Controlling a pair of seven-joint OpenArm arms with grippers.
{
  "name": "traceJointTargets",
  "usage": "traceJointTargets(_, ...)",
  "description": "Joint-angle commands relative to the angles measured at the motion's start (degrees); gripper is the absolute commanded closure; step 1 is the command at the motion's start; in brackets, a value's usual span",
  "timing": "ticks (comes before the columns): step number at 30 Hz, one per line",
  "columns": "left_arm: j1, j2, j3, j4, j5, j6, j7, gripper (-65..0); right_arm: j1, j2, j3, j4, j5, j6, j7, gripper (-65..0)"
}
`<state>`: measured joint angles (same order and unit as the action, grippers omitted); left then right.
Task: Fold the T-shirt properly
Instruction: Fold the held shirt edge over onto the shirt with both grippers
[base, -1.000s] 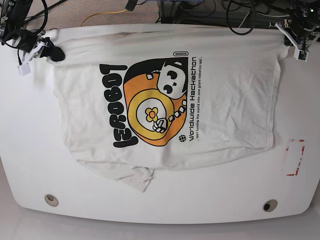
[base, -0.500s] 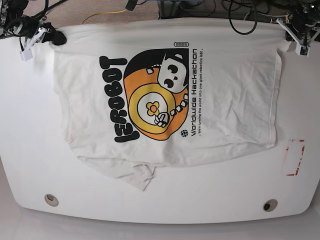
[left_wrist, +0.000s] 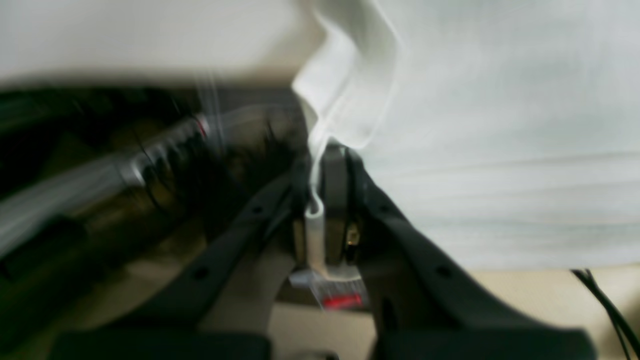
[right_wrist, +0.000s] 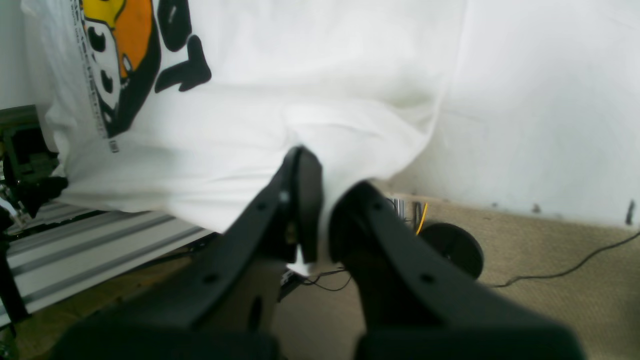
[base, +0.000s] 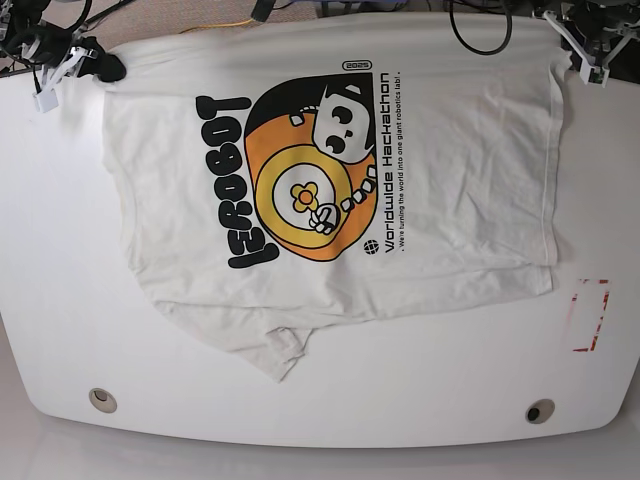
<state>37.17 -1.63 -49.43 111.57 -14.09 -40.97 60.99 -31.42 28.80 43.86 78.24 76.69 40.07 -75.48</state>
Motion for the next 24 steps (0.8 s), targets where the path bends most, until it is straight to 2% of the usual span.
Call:
traceJointTargets(1,1.56,-0.97,-0.55,0.83,1.82,0.97,-0.55,0.0,-0.19,1.93,1.29,0.66,-0.16,-0.07,1.77,0.0)
traceJointTargets(14,5.34,-0.88,-0.2,0.74,1.47,0.97,-0.55,0.0,0.96,1.93,1.29,0.66,-0.16,-0.07,1.77,0.0)
traceJointTargets(19,4.28,-1.05,-0.28,1.0,1.38,0.97,-0.55,0.0,1.84,1.93,1.29,0.66,-0.16,-0.07,1.77,0.0)
traceJointTargets(24,-0.29,-1.32,-0.37,1.18,1.38,0.97,-0.55,0.0,4.3,1.31,1.29,0.66,-0.16,-0.07,1.77,0.0)
